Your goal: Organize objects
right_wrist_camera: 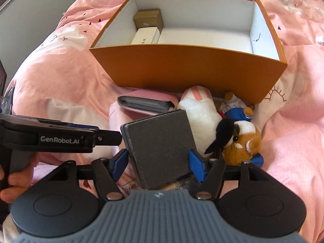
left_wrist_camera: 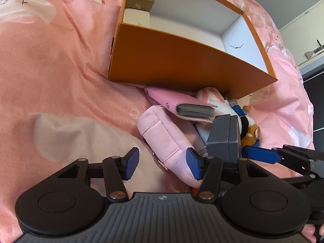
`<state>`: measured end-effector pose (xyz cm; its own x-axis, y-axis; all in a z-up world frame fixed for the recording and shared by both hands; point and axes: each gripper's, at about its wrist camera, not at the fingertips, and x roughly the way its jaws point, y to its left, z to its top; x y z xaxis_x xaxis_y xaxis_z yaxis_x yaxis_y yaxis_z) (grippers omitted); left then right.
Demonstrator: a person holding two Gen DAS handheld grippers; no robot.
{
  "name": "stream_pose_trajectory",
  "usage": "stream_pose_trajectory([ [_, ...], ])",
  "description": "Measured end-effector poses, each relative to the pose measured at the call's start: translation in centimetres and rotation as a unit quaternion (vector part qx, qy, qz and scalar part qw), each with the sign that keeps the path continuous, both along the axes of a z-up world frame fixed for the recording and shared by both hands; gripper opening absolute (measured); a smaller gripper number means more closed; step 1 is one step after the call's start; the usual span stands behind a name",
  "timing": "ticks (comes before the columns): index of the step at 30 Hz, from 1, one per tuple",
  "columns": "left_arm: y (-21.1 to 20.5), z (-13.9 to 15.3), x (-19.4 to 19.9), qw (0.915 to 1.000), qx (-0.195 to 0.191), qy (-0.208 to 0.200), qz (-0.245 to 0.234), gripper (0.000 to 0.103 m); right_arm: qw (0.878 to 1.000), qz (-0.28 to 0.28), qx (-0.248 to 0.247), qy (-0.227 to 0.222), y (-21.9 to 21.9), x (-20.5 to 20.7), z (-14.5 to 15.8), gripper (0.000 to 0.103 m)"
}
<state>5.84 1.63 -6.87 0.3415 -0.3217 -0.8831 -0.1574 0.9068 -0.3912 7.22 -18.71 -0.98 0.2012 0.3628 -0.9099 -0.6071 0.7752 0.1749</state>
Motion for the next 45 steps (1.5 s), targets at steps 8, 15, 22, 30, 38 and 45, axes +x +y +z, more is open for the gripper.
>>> stream_pose_trajectory([
  [8,-0.8,-0.3,0.5,0.999,-0.041,0.013,-0.008,0.069,1.0,-0.009,0.01,0.002,-0.9,0.1,0.4,0.066],
  [15,-1.5,-0.9,0.6,0.9991,-0.038,0.02,-0.007,0.051,1.0,-0.011,0.007,-0.01,-1.5,-0.1,1.0,0.067],
  [22,-1.0,1.5,-0.7,0.9994,-0.012,-0.033,-0.004,0.045,0.999,-0.002,0.009,-0.039,-1.2,-0.3,2.1,0.067],
  [30,0.0,6.4,-2.7,0.9942,0.066,-0.085,-0.007,0.043,0.998,0.026,0.028,-0.056,0.4,-0.3,3.7,0.064],
  [38,-0.7,7.5,-2.2,0.9791,0.182,-0.088,-0.027,0.044,0.996,0.044,0.035,-0.065,2.7,0.3,4.2,0.058],
  [45,-1.6,6.1,-1.8,0.982,0.15,-0.106,-0.044,0.047,0.998,0.04,0.025,-0.049,2.8,0.7,2.9,0.058],
])
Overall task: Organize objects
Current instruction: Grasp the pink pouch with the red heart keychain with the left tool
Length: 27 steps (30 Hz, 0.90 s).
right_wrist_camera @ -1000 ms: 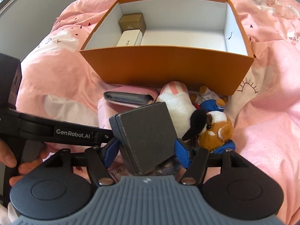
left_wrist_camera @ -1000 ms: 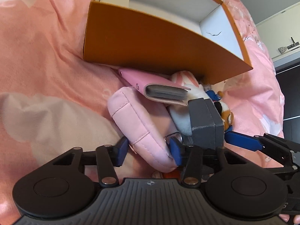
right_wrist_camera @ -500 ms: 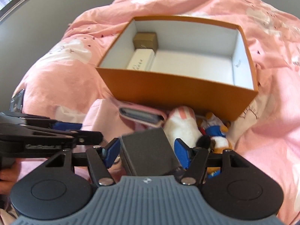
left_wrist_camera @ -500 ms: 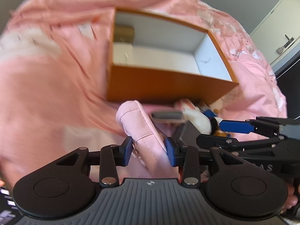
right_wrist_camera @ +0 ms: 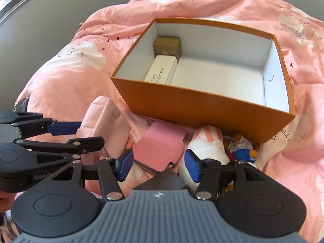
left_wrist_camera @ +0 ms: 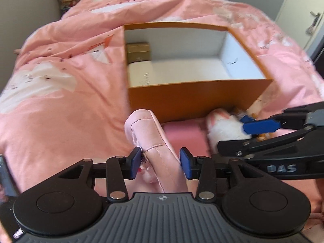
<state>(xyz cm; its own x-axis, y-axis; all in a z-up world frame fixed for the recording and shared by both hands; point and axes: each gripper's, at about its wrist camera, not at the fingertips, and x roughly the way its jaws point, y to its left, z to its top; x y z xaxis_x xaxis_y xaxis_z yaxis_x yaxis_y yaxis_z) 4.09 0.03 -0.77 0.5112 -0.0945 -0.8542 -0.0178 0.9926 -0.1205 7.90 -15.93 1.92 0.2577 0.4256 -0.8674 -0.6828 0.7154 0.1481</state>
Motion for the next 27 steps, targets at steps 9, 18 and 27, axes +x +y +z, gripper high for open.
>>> stream_pose_trajectory([
  [9,2.6,-1.5,0.9,0.9821,-0.187,0.018,0.002,0.051,0.999,-0.025,-0.022,-0.007,-0.8,1.2,-0.9,0.053],
  [18,4.6,-2.8,2.0,0.9812,-0.184,0.033,0.049,0.052,1.0,-0.025,-0.016,-0.003,-0.5,1.7,-0.8,0.051],
  [27,3.8,-6.2,4.9,0.9766,-0.184,0.08,0.079,0.056,0.999,-0.026,-0.027,0.016,0.2,3.4,-2.7,0.033],
])
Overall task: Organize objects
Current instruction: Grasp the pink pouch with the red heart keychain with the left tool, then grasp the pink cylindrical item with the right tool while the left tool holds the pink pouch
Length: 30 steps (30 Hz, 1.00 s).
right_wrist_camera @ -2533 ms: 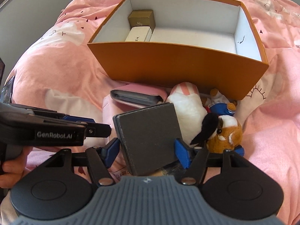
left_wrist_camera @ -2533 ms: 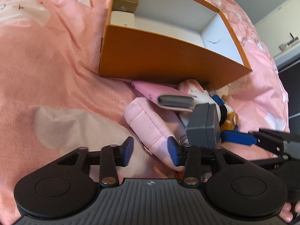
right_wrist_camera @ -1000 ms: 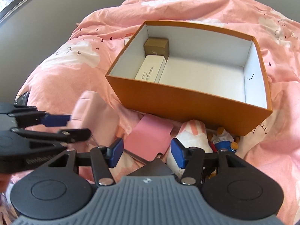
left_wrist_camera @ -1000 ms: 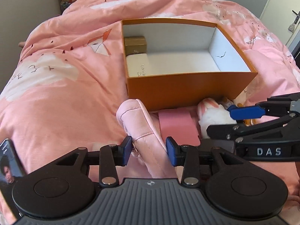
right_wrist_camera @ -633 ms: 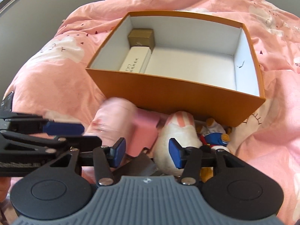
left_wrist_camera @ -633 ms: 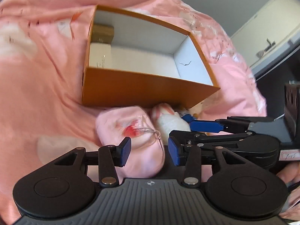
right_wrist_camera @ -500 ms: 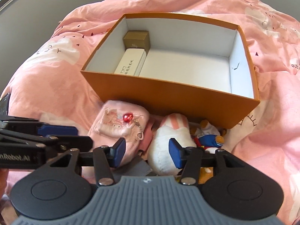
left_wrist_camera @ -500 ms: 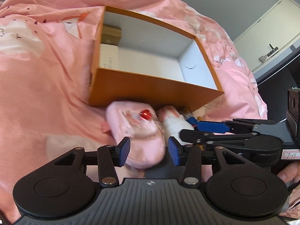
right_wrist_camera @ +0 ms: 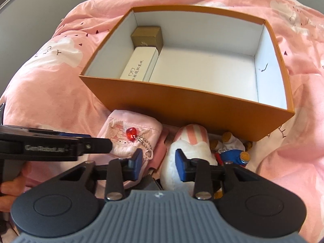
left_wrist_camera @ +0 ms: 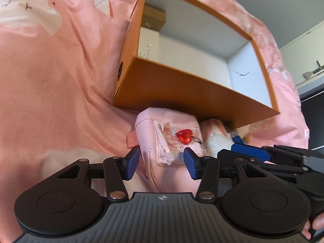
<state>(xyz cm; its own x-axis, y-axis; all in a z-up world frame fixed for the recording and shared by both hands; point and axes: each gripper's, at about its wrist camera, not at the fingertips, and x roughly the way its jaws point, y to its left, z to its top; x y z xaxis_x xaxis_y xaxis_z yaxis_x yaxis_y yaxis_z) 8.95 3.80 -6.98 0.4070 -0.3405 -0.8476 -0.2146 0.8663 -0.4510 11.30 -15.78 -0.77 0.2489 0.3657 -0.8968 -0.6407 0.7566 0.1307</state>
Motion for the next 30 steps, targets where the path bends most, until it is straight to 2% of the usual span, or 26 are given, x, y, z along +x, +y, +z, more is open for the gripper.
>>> stream_pose_trajectory([
  [3,-0.3,-0.5,0.3,1.0,-0.001,0.003,0.0,0.053,1.0,0.002,0.0,0.006,0.1,0.3,-0.6,0.033],
  [5,-0.6,-0.5,0.3,0.9998,0.018,0.001,-0.007,0.04,1.0,0.004,0.0,0.013,0.3,0.6,-1.0,0.033],
  [9,-0.8,0.2,-0.2,0.9989,0.044,-0.01,-0.01,0.022,1.0,0.005,-0.003,0.024,0.6,1.0,-1.8,0.033],
  [11,-0.6,1.1,-0.7,0.998,0.058,-0.022,-0.009,0.021,1.0,0.005,-0.003,0.025,0.8,1.2,-1.8,0.033],
  [14,-0.2,2.4,-1.3,0.9943,0.1,-0.036,-0.008,0.02,1.0,0.008,0.003,0.027,1.2,1.6,-1.7,0.034],
  [19,1.4,3.9,-2.0,0.9894,0.139,-0.04,0.006,0.019,0.998,0.0,0.028,0.064,2.1,2.5,-2.0,0.034],
  [24,2.7,3.4,-1.9,0.9903,0.135,-0.028,0.02,0.019,0.991,-0.025,0.048,0.125,3.0,3.8,-3.5,0.035],
  [26,2.7,3.2,-1.8,0.9891,0.143,-0.027,0.019,0.019,0.987,-0.037,0.047,0.15,3.2,4.3,-4.4,0.04],
  [28,2.5,3.2,-1.8,0.9882,0.15,-0.028,0.016,0.019,0.986,-0.047,0.035,0.156,3.5,4.6,-5.0,0.048],
  [30,2.6,3.0,-1.7,0.988,0.151,-0.026,0.016,0.019,0.985,-0.054,0.021,0.16,3.8,4.8,-5.7,0.05],
])
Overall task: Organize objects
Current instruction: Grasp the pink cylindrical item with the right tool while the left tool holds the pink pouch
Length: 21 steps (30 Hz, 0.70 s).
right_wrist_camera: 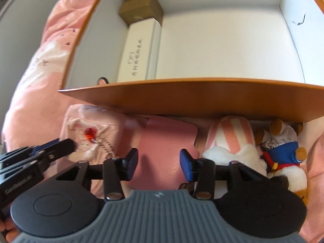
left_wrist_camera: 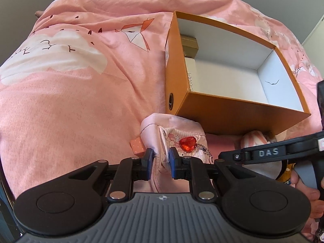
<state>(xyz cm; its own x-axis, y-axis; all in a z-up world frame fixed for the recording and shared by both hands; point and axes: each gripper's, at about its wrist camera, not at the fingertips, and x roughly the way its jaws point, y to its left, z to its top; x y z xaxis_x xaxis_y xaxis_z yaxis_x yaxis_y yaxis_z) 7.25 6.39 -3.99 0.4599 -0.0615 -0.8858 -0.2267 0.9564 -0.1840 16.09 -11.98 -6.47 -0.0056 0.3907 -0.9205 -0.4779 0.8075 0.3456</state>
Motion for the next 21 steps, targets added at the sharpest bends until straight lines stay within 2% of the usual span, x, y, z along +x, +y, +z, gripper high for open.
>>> stream_pose_trajectory([
  [4,0.2,-0.3,0.2,1.0,-0.004,0.003,0.003,0.019,1.0,-0.011,-0.026,0.01,0.5,0.5,-0.9,0.051],
  [9,0.2,-0.4,0.1,1.0,-0.005,0.001,0.003,0.019,0.998,-0.003,-0.054,0.026,1.8,1.0,-1.7,0.06],
  [12,0.3,-0.4,0.1,0.9999,-0.011,-0.001,0.006,0.019,0.996,0.023,-0.076,0.033,3.5,0.9,-2.0,0.076],
  [14,0.5,-0.5,0.0,0.9999,-0.013,0.0,0.007,0.019,0.995,0.036,-0.092,0.027,4.5,0.4,-2.3,0.08],
  [21,0.8,-1.1,0.0,0.9999,-0.013,0.003,0.006,0.019,0.989,0.049,-0.138,-0.016,6.5,-0.9,-3.2,0.081],
])
